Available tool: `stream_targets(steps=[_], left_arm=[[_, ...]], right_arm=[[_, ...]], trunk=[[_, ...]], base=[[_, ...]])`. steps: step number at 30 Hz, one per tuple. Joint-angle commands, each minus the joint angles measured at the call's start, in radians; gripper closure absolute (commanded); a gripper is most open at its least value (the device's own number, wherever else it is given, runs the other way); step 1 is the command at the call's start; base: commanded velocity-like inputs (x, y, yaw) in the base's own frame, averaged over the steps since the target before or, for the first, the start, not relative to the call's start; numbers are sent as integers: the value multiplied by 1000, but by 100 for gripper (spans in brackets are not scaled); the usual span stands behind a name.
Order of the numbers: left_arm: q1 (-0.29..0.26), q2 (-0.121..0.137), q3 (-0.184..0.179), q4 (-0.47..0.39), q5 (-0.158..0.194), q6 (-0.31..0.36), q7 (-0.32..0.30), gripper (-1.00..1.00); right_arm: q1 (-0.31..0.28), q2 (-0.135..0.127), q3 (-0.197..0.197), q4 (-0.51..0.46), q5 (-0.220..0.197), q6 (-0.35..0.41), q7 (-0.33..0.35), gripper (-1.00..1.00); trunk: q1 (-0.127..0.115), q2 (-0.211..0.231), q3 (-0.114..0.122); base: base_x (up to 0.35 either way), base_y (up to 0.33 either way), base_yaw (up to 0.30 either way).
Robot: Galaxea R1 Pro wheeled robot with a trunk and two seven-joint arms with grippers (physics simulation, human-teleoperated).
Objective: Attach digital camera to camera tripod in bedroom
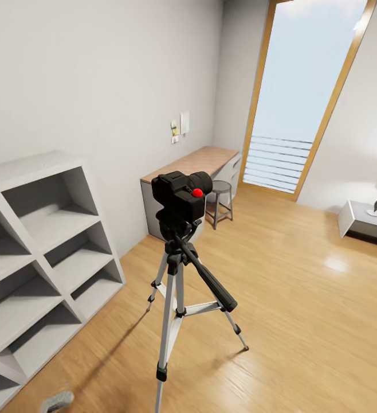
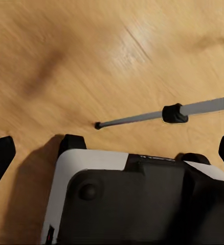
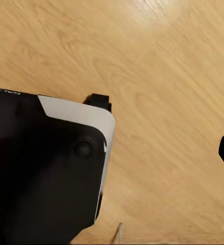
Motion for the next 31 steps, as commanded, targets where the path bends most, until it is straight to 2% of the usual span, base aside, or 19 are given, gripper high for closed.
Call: stream_targets(steps=[1, 5, 12, 17, 20, 25, 31], left_arm=[[7, -17, -2, 8, 12, 10, 37, -100], [39, -60, -2, 30, 15, 12, 159, -100], [83, -84, -2, 42, 17, 13, 244, -100], [109, -92, -4, 44, 13, 13, 270, -100], [141, -105, -4, 44, 11, 13, 280, -100], [214, -145, -5, 44, 9, 14, 286, -100], [288, -213, -5, 44, 8, 14, 289, -100]], right_arm=[[0, -1, -19, 11, 10, 3, -7, -100], [0, -4, -45, 42, 9, -4, -52, -100], [0, -5, -58, 58, 13, -9, -77, -100], [7, -6, -60, 69, 18, -10, -82, -100], [26, -1, -61, 96, 19, -11, -84, -100], [68, 6, -61, 174, 19, -11, -84, -100], [122, 5, -61, 222, 17, -11, -85, -100]], trunk=[[1, -2, -2], [1, -2, -2], [1, -2, -2], [1, -2, -2], [1, -2, -2], [1, -2, -2], [1, -2, -2]], base=[[0, 0, 0], [0, 0, 0], [0, 0, 0], [0, 0, 0], [0, 0, 0], [0, 0, 0], [0, 0, 0]])
